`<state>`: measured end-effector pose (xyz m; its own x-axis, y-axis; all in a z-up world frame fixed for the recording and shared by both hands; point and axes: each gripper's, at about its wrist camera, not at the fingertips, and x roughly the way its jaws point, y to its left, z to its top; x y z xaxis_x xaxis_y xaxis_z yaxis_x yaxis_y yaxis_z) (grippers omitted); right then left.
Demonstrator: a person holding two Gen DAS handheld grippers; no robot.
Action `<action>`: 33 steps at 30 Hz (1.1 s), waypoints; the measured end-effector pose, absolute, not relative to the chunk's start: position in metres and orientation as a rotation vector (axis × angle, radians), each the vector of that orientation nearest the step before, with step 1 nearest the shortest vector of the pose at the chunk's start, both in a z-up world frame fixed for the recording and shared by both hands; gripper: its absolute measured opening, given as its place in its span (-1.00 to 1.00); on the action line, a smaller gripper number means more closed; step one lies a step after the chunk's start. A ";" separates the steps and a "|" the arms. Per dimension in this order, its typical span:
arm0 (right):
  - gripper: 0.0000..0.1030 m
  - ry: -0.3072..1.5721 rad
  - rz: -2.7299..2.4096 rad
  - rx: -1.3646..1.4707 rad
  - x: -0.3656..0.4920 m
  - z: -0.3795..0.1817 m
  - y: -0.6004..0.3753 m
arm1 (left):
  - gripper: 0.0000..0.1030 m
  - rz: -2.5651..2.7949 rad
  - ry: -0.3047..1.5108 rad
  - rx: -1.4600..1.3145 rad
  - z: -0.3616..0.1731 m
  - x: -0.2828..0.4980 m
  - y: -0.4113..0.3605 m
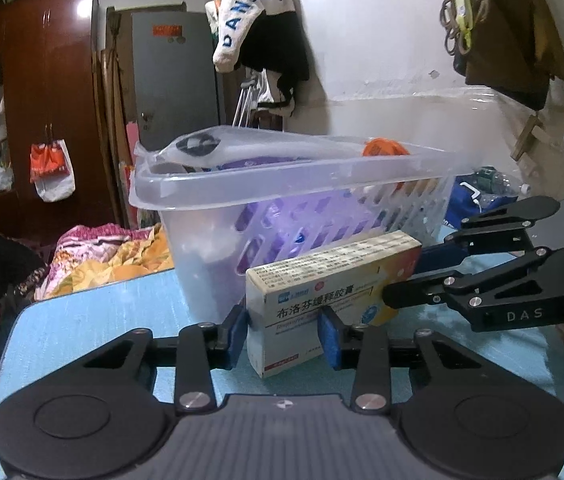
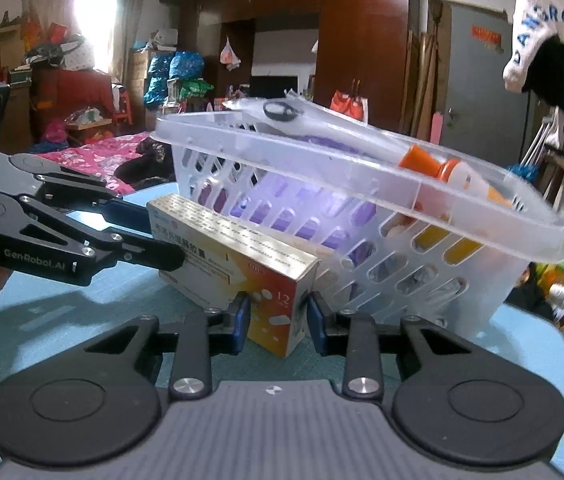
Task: Organize objects
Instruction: 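Grasp the white-and-orange medicine box with the left tool, then lift the medicine box with the left tool into the basket and open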
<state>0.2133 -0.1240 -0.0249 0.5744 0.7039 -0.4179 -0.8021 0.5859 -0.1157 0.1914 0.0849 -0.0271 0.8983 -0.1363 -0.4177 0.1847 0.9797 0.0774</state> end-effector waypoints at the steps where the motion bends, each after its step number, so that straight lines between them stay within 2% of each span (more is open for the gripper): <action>1: -0.33 0.336 0.894 -0.313 0.210 -0.024 -0.125 | -0.18 -0.167 0.414 0.120 -0.027 0.188 0.084; 16: -0.34 0.159 0.869 -0.293 0.158 0.006 -0.153 | -0.21 -0.162 0.224 0.193 0.002 0.123 0.048; 33: -0.34 0.096 0.836 -0.280 0.189 0.080 -0.147 | -0.21 -0.121 0.090 0.268 0.085 0.135 0.028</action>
<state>0.1891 -0.1470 0.0801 0.6688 0.7178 -0.1936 -0.7430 0.6365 -0.2066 0.1349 0.0276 0.0845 0.9887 -0.1074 -0.1049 0.1314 0.9570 0.2586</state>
